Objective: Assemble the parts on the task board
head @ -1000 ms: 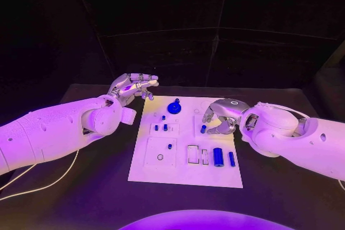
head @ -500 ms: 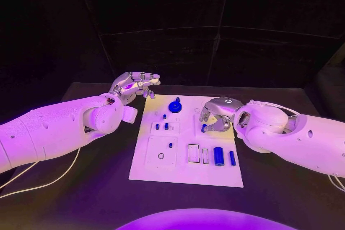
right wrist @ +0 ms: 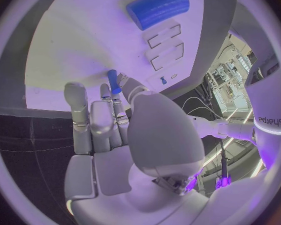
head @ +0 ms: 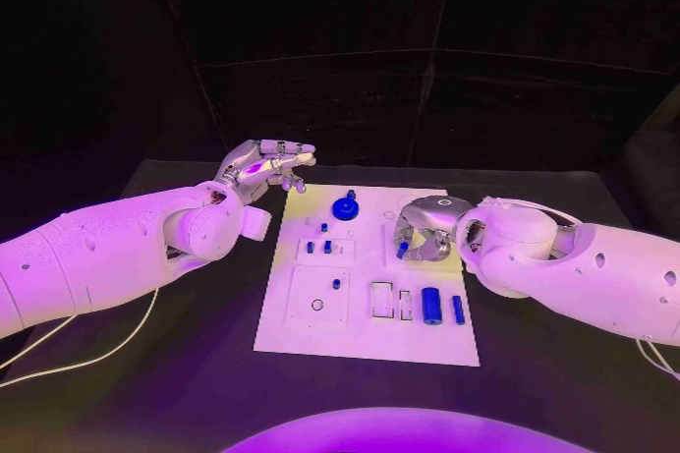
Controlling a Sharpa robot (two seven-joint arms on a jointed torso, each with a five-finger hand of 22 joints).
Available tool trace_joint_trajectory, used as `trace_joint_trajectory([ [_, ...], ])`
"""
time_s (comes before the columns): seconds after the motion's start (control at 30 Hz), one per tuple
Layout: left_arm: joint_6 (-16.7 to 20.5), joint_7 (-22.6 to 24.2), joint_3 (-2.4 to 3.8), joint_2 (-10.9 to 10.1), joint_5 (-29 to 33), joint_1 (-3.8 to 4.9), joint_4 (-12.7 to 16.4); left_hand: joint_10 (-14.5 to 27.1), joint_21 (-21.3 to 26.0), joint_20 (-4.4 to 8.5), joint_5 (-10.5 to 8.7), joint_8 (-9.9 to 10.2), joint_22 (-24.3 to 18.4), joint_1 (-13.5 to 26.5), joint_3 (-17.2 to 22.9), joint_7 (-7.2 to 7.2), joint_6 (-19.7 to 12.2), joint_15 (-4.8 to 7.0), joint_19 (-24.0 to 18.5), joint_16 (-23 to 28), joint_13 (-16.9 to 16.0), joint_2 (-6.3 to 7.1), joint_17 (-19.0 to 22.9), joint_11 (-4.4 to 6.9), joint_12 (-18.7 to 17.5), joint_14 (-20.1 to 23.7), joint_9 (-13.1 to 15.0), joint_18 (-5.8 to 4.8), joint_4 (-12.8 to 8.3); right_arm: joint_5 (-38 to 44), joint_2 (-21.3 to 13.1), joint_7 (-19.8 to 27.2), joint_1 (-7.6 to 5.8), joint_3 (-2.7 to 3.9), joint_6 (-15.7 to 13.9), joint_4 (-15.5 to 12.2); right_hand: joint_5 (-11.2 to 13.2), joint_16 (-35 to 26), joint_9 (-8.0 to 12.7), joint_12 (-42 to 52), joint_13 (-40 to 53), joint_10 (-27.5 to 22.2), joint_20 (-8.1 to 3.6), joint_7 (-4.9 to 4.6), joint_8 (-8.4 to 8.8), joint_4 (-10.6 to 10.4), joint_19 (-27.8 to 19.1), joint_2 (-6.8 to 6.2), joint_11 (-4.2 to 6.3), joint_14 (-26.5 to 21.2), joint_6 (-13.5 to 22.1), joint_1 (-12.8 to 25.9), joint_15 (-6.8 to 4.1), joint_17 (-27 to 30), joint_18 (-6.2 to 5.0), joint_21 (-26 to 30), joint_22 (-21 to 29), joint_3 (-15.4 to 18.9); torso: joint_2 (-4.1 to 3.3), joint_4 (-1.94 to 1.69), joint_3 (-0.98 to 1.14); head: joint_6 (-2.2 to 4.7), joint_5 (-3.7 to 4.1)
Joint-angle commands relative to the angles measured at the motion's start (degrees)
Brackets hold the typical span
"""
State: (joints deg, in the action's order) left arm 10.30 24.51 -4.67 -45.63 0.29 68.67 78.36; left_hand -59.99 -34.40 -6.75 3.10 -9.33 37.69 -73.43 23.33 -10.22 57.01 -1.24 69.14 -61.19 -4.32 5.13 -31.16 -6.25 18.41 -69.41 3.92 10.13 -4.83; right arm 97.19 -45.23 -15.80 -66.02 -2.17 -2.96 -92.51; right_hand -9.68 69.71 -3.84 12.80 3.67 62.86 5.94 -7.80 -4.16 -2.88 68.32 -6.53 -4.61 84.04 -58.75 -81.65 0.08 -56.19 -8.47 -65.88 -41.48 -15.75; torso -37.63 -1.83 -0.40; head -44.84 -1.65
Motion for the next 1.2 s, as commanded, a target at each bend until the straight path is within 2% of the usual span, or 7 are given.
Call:
trace_joint_trajectory([
  [0.03, -0.87, 0.14, 0.03, 0.04, 0.09, 0.1, -0.01, 0.37, 0.27, -0.21, 0.14, -0.31, -0.11, 0.07, -0.28, -0.32, -0.29, -0.12, -0.36, 0.21, 0.09, -0.16, 0.11, -0.06, 0.36, 0.48, -0.06, 0.31, 0.01, 0.37, 0.11, 0.11, -0.04, 0.01, 2.23, 0.13, 0.29, 0.32, -0.07, 0.16, -0.08, 0.51, 0.12, -0.11, -0.29, 0.09, 0.49, 0.15, 0.18, 0.6, -0.5, 0.07, -0.27, -0.11, -0.15, -0.25, -0.15, -0.5, 0.03, -0.05, 0.0, -0.07, 0.01],
  [0.3, -0.89, 0.11, 0.04, -0.02, 0.09, 0.1, 0.01, 0.39, 0.28, -0.22, 0.14, -0.31, -0.12, 0.08, -0.29, -0.33, -0.3, -0.13, -0.36, 0.23, 0.09, -0.18, 0.16, -0.07, 0.36, 0.51, -0.06, 0.31, 0.03, 0.07, 0.42, 0.86, 0.08, 0.01, 1.27, 0.33, 0.31, 1.5, -0.27, 0.08, -0.02, 2.42, -0.06, -0.15, -1.0, -0.26, 1.68, 0.44, 0.37, 1.05, -2.23, 0.05, -0.5, -1.73, 0.25, -1.54, -2.41, -1.93, -0.03, -0.02, -0.01, -0.18, -0.01],
  [0.53, -0.92, 0.08, 0.04, -0.11, 0.08, 0.1, 0.02, 0.4, 0.29, -0.22, 0.14, -0.31, -0.13, 0.09, -0.29, -0.34, -0.31, -0.13, -0.36, 0.23, 0.09, -0.19, 0.18, -0.08, 0.37, 0.51, -0.06, 0.31, 0.03, -0.1, 0.13, -0.04, 0.19, 0.01, -4.62, 0.02, 4.23, 3.46, -0.72, 0.13, 0.22, 6.55, -0.91, 0.65, -2.74, -0.12, 3.76, 2.78, 1.42, 1.62, -6.35, -1.33, -1.51, -4.05, 0.85, -4.02, -6.34, -5.78, 0.0, -0.04, 0.0, -0.3, -0.04],
  [0.73, -1.19, -0.21, 0.04, -0.12, 0.08, 0.1, -0.05, 0.47, 0.26, -0.23, 0.14, -0.32, -0.14, 0.12, -0.33, -0.36, -0.38, -0.15, -0.23, -0.4, 0.1, -0.29, -0.94, -0.09, 0.42, 0.06, -0.06, 0.31, 0.08, -0.18, -0.74, -0.73, 0.21, 0.02, -8.67, -1.05, 5.46, 3.7, -0.84, -0.06, 0.32, 7.85, -1.31, 0.9, -3.17, 0.5, 4.17, 3.07, 1.83, 1.62, -7.33, -1.8, -1.8, -4.05, 0.98, -4.66, -7.21, -7.63, 0.05, 0.02, 0.07, -0.33, -0.13],
  [0.97, -1.34, -0.29, 0.04, -0.06, 0.08, 0.1, -0.24, 0.53, 0.13, -0.25, 0.14, -0.36, -0.1, 0.12, -0.37, -0.36, -0.44, -0.16, 0.03, -0.25, 0.09, -0.37, -0.39, -0.09, 0.5, 0.16, -0.06, 0.32, 0.1, -2.53, -3.56, 0.08, 0.19, 0.09, -10.68, -5.49, 5.69, 3.86, -0.74, -0.76, 0.24, 7.88, -1.39, 0.73, -2.98, 1.08, 4.11, 2.61, 1.73, 1.57, -7.18, -1.8, -1.77, -4.05, 1.01, -4.81, -7.28, -9.02, 0.12, 0.06, -0.02, -0.17, -0.41],
  [1.07, -1.41, -0.25, 0.03, 0.21, 0.08, 0.08, -0.61, 0.54, 0.13, -0.25, 0.14, -0.36, -0.1, 0.12, -0.37, -0.36, -0.44, -0.16, 0.03, 0.2, 0.09, -0.37, 0.52, -0.09, 0.51, 0.49, -0.06, 0.31, 0.1, -3.73, -4.85, 0.89, 0.18, 0.13, -11.24, -9.25, 5.46, 3.92, -0.71, -0.95, 0.24, 7.92, -1.38, 0.66, -2.93, 1.34, 4.08, 2.39, 1.69, 1.55, -7.17, -1.83, -1.74, -4.07, 1.01, -4.86, -7.31, -9.45, 0.15, -0.29, 0.16, -0.14, -0.51],
  [1.2, -1.47, -0.27, 0.03, 0.28, 0.08, 0.06, -0.91, 0.63, 0.19, -0.27, 0.14, -0.39, -0.14, 0.06, -0.41, -0.38, -0.51, -0.18, 0.0, 0.79, 0.09, -0.4, 1.57, -0.12, 0.57, 1.05, -0.05, 0.31, 0.07, -5.86, -3.96, 2.63, 0.18, 0.15, -12.59, -12.23, 5.21, 3.92, -0.62, -1.33, 0.22, 7.81, -1.33, 0.5, -2.76, 1.64, 3.98, 2.01, 1.55, 1.5, -6.97, -1.69, -1.65, -3.93, 1.0, -4.88, -7.24, -10.0, 0.17, -0.12, 0.2, -0.2, -0.86],
])
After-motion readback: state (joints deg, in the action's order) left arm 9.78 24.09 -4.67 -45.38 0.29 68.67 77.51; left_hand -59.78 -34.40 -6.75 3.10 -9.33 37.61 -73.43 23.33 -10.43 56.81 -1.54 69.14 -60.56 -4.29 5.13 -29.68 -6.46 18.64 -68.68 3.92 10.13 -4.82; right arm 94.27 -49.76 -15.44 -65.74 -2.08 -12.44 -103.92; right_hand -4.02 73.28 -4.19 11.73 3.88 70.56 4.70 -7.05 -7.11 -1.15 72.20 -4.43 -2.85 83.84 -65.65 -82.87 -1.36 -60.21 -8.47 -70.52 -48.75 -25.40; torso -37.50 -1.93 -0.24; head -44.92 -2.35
